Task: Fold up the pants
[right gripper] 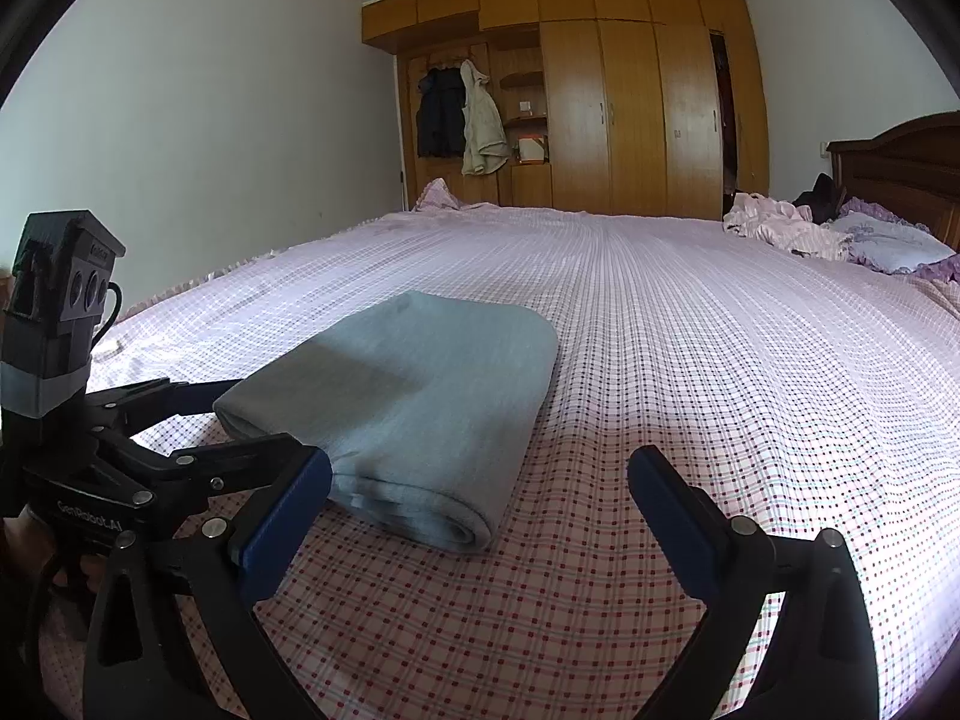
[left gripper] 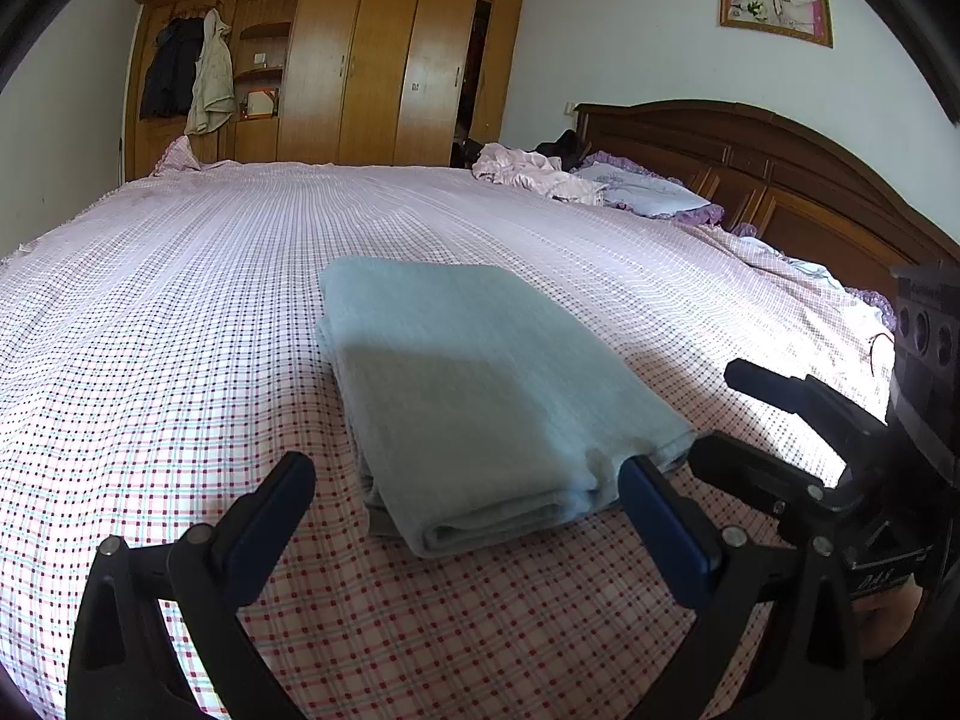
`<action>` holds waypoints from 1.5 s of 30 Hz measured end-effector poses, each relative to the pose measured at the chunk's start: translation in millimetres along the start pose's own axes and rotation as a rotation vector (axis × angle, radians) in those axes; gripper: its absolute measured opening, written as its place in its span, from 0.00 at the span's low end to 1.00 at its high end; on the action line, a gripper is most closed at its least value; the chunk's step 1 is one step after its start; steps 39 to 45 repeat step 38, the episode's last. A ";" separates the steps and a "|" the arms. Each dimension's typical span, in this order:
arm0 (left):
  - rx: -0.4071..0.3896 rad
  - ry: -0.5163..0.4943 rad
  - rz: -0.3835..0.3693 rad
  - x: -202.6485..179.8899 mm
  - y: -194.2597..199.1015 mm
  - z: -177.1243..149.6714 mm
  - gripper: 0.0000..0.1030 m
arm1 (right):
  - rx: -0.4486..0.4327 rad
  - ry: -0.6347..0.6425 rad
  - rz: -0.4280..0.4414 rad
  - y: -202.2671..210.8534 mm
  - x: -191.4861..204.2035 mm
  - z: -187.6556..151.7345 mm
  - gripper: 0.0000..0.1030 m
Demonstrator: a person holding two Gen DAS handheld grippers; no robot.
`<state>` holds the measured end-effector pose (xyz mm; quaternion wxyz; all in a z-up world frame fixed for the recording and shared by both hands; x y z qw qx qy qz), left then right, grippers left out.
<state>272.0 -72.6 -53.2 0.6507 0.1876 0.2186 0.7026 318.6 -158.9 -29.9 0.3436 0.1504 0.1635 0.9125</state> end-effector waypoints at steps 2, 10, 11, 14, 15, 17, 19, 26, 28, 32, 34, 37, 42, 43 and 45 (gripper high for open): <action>-0.001 -0.004 0.000 -2.1 0.5 -0.2 1.00 | 0.000 0.000 0.000 0.1 -0.1 0.5 0.93; -0.001 -0.005 -0.004 -5.6 1.3 -1.3 1.00 | 0.005 -0.010 0.001 -0.9 -2.8 2.5 0.93; -0.001 -0.005 -0.003 -5.6 1.3 -1.2 1.00 | 0.005 -0.011 0.001 -0.7 -3.2 2.6 0.93; -0.002 -0.007 -0.002 -6.0 1.3 -1.3 1.00 | 0.006 -0.008 0.001 -0.9 -3.9 2.9 0.93; -0.001 -0.006 -0.002 -6.2 1.3 -1.2 1.00 | 0.006 -0.008 0.001 -0.6 -4.3 3.0 0.93; 0.000 -0.008 -0.002 -6.2 1.4 -1.4 1.00 | 0.006 -0.009 0.001 -0.6 -4.7 2.9 0.93; 0.000 -0.008 -0.004 -5.9 1.6 -1.2 1.00 | 0.006 -0.010 0.002 -0.6 -4.7 3.1 0.93; -0.001 -0.009 -0.004 -5.3 1.7 -1.2 1.00 | 0.007 -0.010 0.002 -0.6 -4.7 3.1 0.93; 0.001 -0.010 -0.004 -5.4 1.5 -1.2 1.00 | 0.008 -0.010 0.002 -0.6 -4.6 3.0 0.93; 0.002 -0.010 -0.003 -5.4 1.7 -1.5 1.00 | 0.008 -0.010 0.002 -0.8 -4.5 3.1 0.93; 0.003 -0.010 -0.003 -5.2 1.8 -1.6 1.00 | 0.007 -0.010 0.002 -0.5 -4.5 3.2 0.93; 0.003 -0.010 -0.003 -5.4 1.7 -1.5 1.00 | 0.008 -0.010 0.002 -0.7 -4.5 3.3 0.93; 0.004 -0.010 -0.003 -5.1 1.6 -1.6 1.00 | 0.009 -0.010 0.002 -0.7 -4.5 3.2 0.93; 0.004 -0.010 -0.003 -5.1 1.6 -1.6 1.00 | 0.009 -0.010 0.002 -0.7 -4.5 3.2 0.93; 0.004 -0.010 -0.003 -5.1 1.6 -1.6 1.00 | 0.009 -0.010 0.002 -0.7 -4.5 3.2 0.93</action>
Point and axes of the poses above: each gripper's, at about its wrist camera, not at the fingertips, and y roughly against the way its jaws point, x to its left, z to its top, the point moved 4 cm from there along -y, roughly the way its jaws point, and after that the axes turned 11 degrees about z, right-handed, at the moved point
